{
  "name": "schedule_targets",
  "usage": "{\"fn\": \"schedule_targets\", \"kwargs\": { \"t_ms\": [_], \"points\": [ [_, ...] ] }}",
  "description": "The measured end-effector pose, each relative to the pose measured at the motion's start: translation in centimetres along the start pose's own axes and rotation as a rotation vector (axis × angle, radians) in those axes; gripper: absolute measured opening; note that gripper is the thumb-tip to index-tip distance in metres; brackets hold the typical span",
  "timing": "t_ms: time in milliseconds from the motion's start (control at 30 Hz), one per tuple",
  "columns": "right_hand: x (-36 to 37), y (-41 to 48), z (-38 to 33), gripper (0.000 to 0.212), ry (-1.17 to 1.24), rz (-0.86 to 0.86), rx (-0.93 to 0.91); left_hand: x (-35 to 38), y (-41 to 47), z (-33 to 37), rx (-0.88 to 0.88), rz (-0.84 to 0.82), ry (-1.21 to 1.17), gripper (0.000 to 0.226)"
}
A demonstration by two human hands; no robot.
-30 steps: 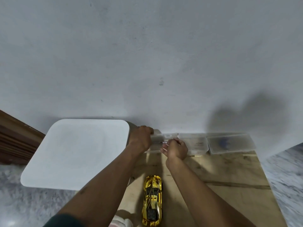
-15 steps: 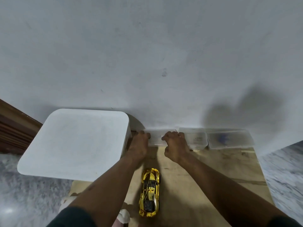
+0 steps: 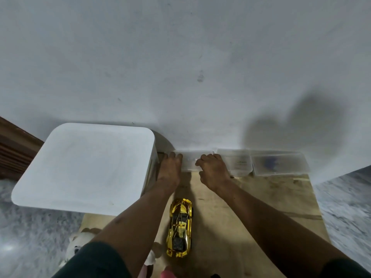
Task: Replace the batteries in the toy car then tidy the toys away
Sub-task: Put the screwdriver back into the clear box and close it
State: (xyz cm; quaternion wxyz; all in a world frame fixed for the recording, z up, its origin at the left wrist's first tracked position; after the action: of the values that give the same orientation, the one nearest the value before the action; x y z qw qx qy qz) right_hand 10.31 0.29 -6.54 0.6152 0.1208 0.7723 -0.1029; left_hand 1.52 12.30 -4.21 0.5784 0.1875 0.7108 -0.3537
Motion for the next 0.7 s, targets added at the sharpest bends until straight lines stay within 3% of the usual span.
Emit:
{"fn": "schedule_targets", "kwargs": {
  "t_ms": [100,267,367,533,700],
  "points": [
    [-0.7,-1.5,0.2,0.036,0.163,0.102,0.064,-0.4,-0.6,0.1,-0.054,-0.064,-0.108,0.059],
    [-2.7,-6.9,-0.2,0.032,0.329,0.519,0.222,-2.3,-3.6,0.6,-0.049,-0.237,-0.416,0.067],
    [-4.4,-9.9,-1.2,0.033,0.489,0.648,0.370,-4.0,-6.6,0.1,0.002,-0.260,-0.644,0.054],
    [-5.0,-12.5,-5.3,0.027,0.677,0.497,0.442,-7.2,-11.2,-4.7,0.068,-0.222,-1.066,0.027],
    [-6.4,-10.6,-10.8,0.017,0.912,0.297,0.390,-10.6,-12.3,-14.9,-0.022,-0.041,-1.266,0.012]
  ]
}}
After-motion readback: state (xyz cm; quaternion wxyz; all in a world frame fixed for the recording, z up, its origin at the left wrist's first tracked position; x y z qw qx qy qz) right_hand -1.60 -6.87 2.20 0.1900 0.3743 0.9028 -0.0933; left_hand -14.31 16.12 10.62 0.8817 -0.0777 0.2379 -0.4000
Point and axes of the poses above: each hand's wrist, its own y-axis towards the middle knuckle, its own x-axis out of the palm, z = x × y, the point moved 3 cm from there along y, towards the middle knuckle, and after that the axes turned 14 degrees about -x, right-handed, at the moved point
